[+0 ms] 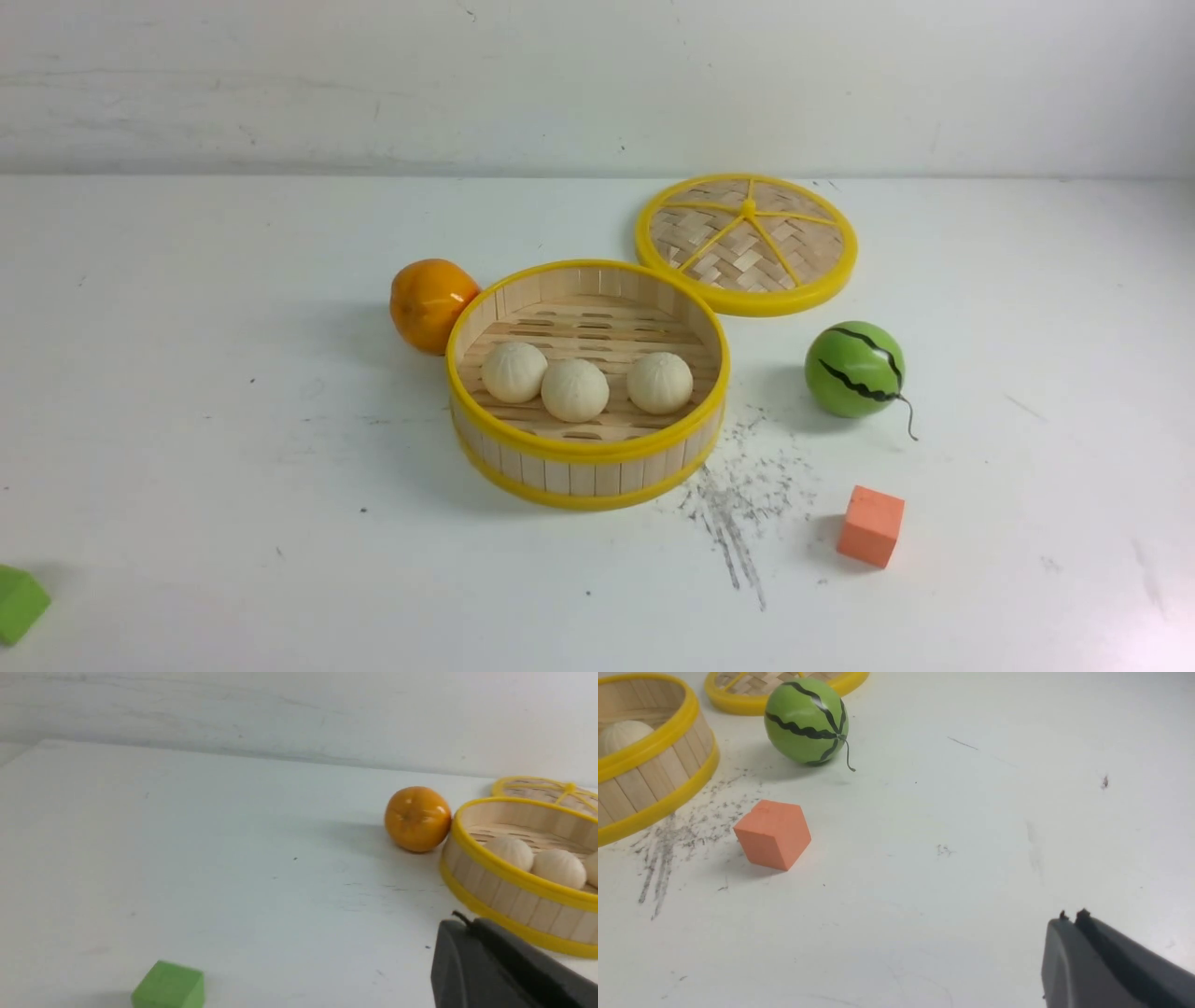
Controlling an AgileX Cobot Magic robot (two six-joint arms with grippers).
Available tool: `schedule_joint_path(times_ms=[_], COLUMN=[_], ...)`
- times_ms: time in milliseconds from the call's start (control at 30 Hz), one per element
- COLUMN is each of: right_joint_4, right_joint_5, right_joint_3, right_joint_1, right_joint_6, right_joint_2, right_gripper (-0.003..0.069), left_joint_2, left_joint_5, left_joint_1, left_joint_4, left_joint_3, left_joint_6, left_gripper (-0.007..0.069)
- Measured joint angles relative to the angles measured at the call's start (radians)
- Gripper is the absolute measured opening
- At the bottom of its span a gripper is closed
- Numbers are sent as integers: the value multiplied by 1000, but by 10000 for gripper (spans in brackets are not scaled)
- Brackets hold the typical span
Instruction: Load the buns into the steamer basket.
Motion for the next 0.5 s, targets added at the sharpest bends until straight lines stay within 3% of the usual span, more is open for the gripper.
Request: schedule_joint_path(times_ms=[167,500], right_joint_4=[1,1], right_joint_5=[1,1], right_joint_3=[0,0], right_joint_1=[0,0], right_joint_6=[0,0], right_joint_2=[0,0], right_gripper=[17,29], left_joint_2=[-18,-18], left_joint_5=[67,88], left_joint_1=[60,65], left_joint_4=[0,50], left_joint_3=[77,110], left_joint_6=[-18,-60], left_gripper=[-14,-14])
